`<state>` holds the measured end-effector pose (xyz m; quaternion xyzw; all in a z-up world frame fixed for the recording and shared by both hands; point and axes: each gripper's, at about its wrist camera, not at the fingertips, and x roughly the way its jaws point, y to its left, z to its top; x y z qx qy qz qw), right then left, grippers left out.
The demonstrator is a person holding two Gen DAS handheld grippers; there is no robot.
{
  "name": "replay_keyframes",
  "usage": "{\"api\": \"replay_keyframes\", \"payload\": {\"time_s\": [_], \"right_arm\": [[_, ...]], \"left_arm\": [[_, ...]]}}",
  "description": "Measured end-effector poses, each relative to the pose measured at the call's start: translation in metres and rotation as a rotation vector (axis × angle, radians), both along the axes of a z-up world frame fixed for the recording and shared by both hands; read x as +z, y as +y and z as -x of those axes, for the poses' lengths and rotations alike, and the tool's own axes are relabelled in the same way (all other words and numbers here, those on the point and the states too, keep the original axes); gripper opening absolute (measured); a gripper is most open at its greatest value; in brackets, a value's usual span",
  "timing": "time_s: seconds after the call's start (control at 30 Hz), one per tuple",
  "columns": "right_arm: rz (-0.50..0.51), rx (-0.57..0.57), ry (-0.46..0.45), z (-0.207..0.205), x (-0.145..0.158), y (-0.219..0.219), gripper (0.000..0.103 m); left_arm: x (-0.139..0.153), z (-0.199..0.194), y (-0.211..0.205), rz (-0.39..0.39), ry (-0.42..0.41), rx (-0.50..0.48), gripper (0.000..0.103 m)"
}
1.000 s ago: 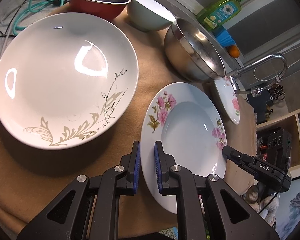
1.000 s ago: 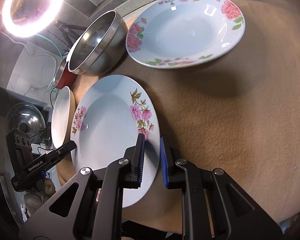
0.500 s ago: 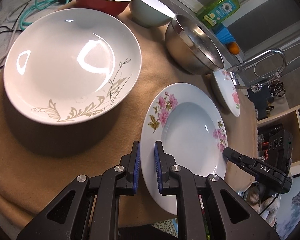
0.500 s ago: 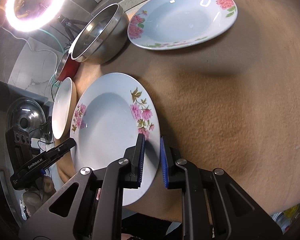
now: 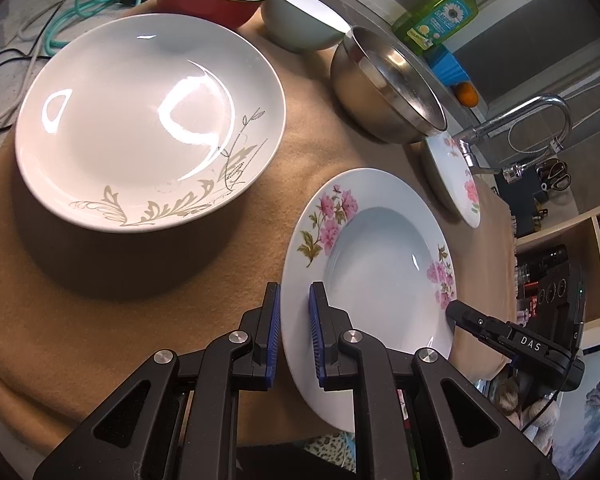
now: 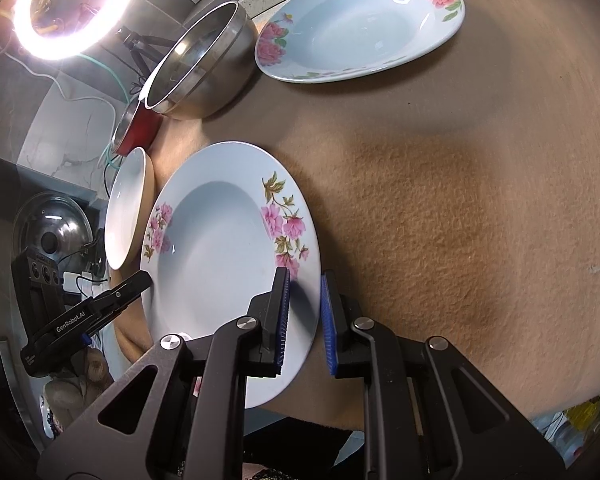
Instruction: Organize plates and bowls
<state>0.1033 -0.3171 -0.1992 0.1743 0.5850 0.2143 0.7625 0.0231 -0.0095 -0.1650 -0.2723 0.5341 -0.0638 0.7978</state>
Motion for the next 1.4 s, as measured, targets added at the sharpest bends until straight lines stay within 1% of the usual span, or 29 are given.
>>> {"api": "replay_keyframes", "payload": {"time_s": [0.93, 1.17, 1.27, 1.4], "right_arm": [[0.001, 0.002, 0.011, 0.005, -0.001, -0.002, 0.015], [0.007, 0.016, 0.007, 0.006, -0.001, -0.002, 0.017], [0.010, 0.020, 0.006, 0.005, 0.000, -0.002, 0.017], [0.031, -0.001, -0.014, 0.004, 0.004, -0.010, 0.018]], "left_arm": [[-0.001, -0.001, -0.001, -0.012, 0.003, -0.005, 0.013], [-0.001, -0.001, -0.001, -0.014, 0.010, -0.001, 0.013], [0.000, -0.001, -0.002, -0.024, 0.015, -0.003, 0.013], [0.005, 0.000, -0.004, -0.056, 0.004, -0.005, 0.013]]}}
